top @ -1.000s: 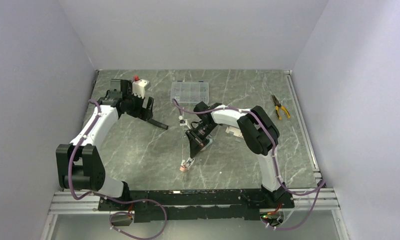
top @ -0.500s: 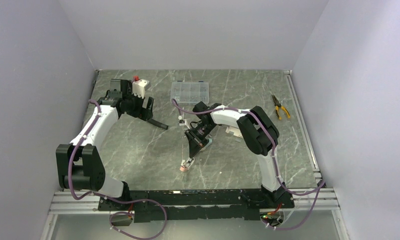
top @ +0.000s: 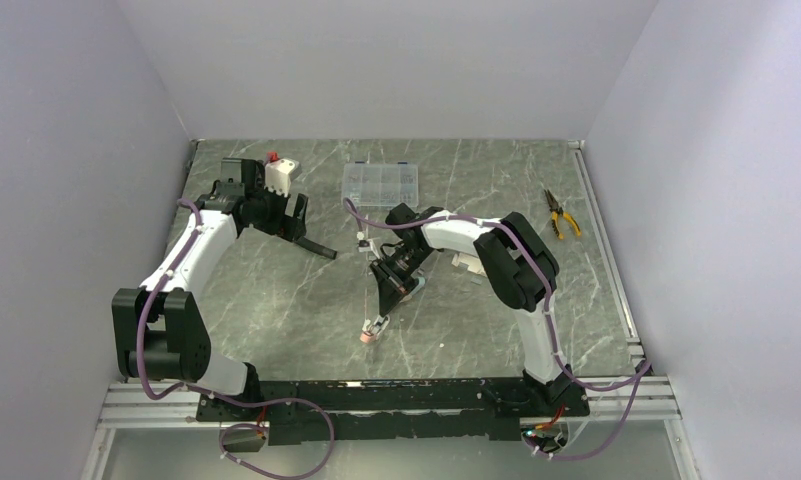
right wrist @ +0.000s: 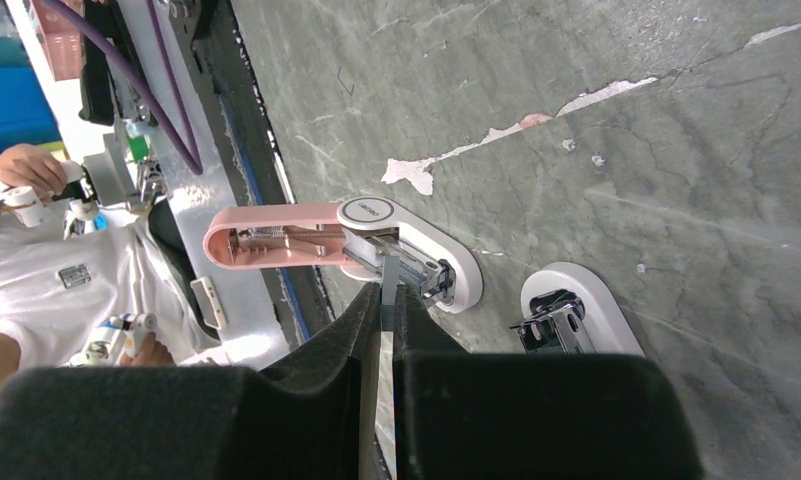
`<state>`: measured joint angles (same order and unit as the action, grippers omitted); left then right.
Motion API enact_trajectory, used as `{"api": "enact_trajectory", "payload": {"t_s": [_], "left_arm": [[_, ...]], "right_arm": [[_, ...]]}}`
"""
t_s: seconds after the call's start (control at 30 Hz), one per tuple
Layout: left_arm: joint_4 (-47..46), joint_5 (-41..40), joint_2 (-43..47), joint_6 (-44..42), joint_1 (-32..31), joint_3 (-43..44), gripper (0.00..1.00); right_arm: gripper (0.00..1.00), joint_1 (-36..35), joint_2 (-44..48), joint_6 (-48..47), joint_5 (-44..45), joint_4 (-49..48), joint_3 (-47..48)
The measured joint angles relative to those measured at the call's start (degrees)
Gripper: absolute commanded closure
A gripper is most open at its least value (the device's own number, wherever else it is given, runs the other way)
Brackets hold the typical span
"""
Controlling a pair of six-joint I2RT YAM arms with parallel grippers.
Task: Load the staples into the stapler
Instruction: Install the staple into the stapler.
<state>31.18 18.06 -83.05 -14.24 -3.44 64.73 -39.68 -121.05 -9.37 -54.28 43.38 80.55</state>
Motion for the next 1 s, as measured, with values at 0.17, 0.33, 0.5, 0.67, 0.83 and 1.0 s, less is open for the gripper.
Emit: {"api": "enact_trajectory", "payload": {"t_s": [0.17,0.33,0.5,0.67,0.83,1.0], "left_arm": [[0.0,0.0,0.0,0.0,0.0,0.0,0.05],[0.0,0.0,-0.02,0.0,0.0,0.02,0.05],[0.02,0.0,-0.07,0.0,0.0,0.02,0.05],[0.02,-0.02,-0.07,0.0,0.0,0.02,0.05],[0.02,-0.02,-0.07,0.0,0.0,0.02,0.05],[0.02,-0.09,-0.07,-0.02,0.0,0.02,0.05]], "right_arm": [[1.0,-0.22,0.0,0.02,0.31,-0.04,0.0],[1.0,-0.57,0.0,0.02,0.72,-0.22,-0.02],[1.0,-0.68,0.0,0.07,0.92,-0.39,-0.07],[1.0,-0.66,0.0,0.09,0.94,-0.39,-0.07],[1.0,-0.66,0.0,0.22,0.9,-0.42,-0.07],[1.0,-0.63,0.55,0.44,0.79,-0.96,-0.07]]}}
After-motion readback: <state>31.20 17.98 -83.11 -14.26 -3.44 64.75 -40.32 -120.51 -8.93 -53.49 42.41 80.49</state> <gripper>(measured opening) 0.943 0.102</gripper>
